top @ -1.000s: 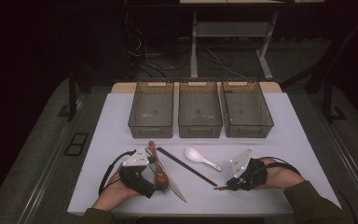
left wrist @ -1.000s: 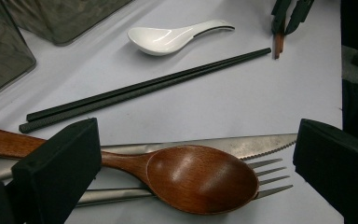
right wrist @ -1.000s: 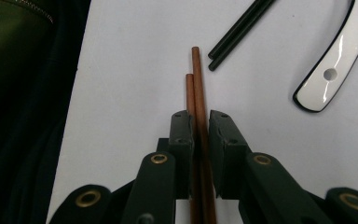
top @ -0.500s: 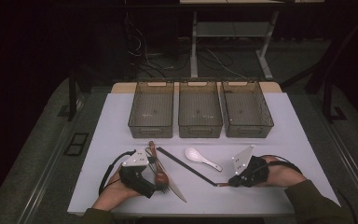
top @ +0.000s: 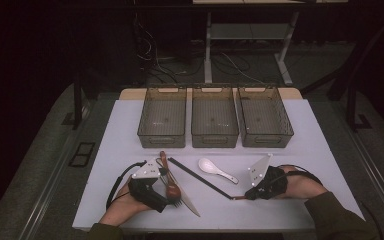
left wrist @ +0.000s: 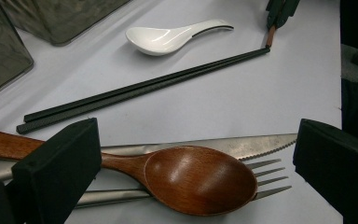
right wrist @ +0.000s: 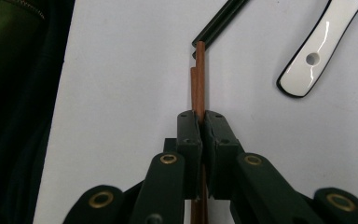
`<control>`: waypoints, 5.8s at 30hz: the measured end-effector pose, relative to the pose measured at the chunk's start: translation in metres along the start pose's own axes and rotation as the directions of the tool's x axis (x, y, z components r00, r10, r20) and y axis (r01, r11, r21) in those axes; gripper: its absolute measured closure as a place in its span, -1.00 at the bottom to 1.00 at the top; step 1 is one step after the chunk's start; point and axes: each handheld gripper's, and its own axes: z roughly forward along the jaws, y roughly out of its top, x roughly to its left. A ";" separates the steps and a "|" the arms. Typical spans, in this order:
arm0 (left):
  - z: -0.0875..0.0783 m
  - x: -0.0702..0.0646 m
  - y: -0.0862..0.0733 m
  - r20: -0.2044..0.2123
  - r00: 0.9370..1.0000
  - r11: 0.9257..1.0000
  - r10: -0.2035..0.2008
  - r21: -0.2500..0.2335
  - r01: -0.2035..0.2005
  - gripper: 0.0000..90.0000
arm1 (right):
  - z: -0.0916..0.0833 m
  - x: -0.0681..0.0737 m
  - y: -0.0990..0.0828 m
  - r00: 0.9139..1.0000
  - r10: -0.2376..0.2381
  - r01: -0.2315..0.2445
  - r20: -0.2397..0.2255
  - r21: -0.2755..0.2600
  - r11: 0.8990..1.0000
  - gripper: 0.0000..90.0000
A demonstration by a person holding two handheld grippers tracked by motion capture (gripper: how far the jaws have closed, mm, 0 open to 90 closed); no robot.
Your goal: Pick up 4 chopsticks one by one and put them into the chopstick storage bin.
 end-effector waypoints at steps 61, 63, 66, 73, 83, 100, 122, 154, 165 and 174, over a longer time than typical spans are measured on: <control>-0.002 0.001 0.000 0.001 1.000 1.000 -0.004 -0.009 0.004 -1.00 | -0.020 -0.011 -0.034 0.958 0.239 -0.229 0.158 -0.082 0.970 0.59; -0.002 0.001 0.000 0.000 1.000 1.000 -0.003 -0.008 0.003 -1.00 | -0.017 -0.012 -0.035 0.960 0.236 -0.228 0.150 -0.069 0.971 0.66; -0.002 0.001 0.000 0.001 1.000 1.000 -0.004 -0.008 0.004 -1.00 | -0.018 -0.012 -0.035 0.962 0.227 -0.220 0.151 -0.064 0.973 0.78; -0.002 0.001 0.000 0.001 1.000 1.000 -0.003 -0.007 0.003 -1.00 | -0.017 -0.010 -0.033 0.965 0.218 -0.213 0.144 -0.049 0.976 0.86; -0.002 0.001 0.000 0.001 1.000 1.000 -0.004 -0.008 0.004 -1.00 | -0.015 -0.005 -0.028 0.972 0.203 -0.200 0.118 -0.037 0.979 0.88; -0.002 0.001 0.000 0.002 1.000 1.000 -0.002 -0.006 0.003 -1.00 | 0.001 -0.003 -0.001 0.966 0.225 -0.219 0.131 -0.060 0.974 0.87; -0.003 0.001 0.000 0.000 1.000 1.000 -0.009 -0.015 0.009 -1.00 | -0.038 0.024 -0.065 0.943 0.286 -0.262 0.170 -0.151 0.953 0.68; -0.003 0.000 -0.001 -0.003 1.000 1.000 -0.009 -0.020 0.009 -1.00 | -0.042 0.022 -0.078 0.961 0.255 -0.234 0.108 -0.179 0.956 0.87; -0.009 0.003 -0.015 -0.030 0.998 0.997 -0.054 -0.063 0.052 -1.00 | -0.053 0.019 -0.074 0.944 0.298 -0.255 0.145 -0.256 0.933 0.86; -0.004 0.002 -0.016 -0.031 0.998 0.997 -0.046 -0.058 0.044 -1.00 | -0.060 0.015 -0.069 0.903 0.395 -0.330 0.170 -0.315 0.890 0.86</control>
